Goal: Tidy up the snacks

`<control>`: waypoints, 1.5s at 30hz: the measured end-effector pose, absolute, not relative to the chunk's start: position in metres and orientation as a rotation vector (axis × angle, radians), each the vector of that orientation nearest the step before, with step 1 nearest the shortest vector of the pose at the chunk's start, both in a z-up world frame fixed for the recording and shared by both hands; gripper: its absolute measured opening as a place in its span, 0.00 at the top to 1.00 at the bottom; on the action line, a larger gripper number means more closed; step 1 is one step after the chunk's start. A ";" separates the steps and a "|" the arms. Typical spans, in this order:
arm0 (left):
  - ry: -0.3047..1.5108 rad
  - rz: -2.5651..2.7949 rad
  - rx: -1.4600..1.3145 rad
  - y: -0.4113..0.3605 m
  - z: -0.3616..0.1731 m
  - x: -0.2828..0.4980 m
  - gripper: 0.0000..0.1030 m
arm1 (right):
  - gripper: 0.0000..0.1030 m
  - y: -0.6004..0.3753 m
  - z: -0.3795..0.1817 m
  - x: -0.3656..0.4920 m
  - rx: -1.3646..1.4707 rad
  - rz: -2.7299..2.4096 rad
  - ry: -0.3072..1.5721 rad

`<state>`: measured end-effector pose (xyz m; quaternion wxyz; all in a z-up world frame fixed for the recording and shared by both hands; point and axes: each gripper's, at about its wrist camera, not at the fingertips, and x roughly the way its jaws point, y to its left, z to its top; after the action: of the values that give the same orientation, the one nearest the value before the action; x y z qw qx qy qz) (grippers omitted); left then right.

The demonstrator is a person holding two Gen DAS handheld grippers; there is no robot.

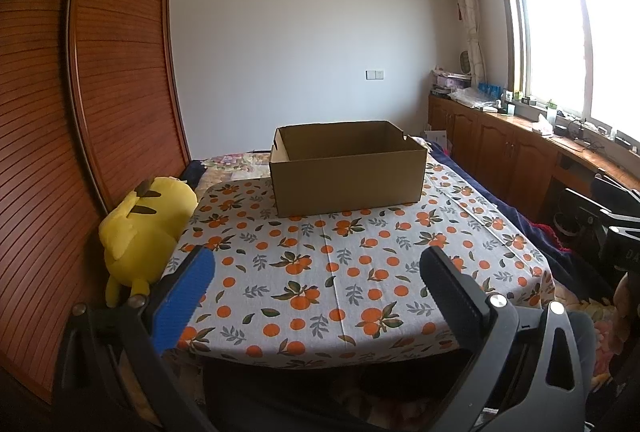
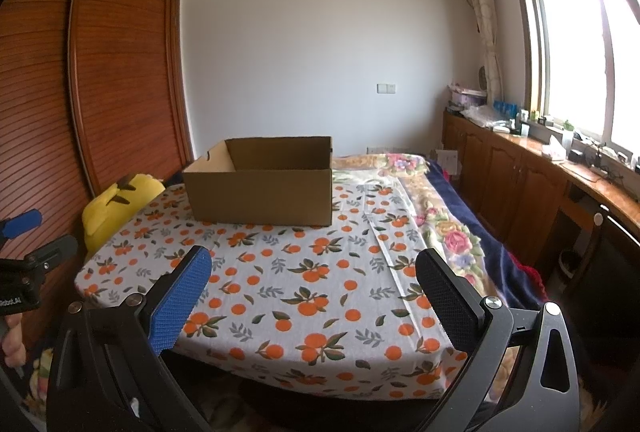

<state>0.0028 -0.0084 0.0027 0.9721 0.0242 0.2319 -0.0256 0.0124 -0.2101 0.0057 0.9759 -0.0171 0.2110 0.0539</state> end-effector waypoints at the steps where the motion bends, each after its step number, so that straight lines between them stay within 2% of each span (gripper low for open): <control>1: 0.468 -0.051 0.049 -0.009 0.003 0.003 0.00 | 0.00 -0.210 0.006 0.012 -0.035 0.108 0.426; 45: 0.457 -0.048 0.050 -0.009 0.006 -0.001 0.00 | 0.00 -0.203 0.013 0.010 -0.040 0.114 0.407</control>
<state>-0.0012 -0.0087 0.0060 0.9734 0.0248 0.2264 -0.0239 0.0098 -0.2030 0.0134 0.9776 -0.0196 0.2018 0.0563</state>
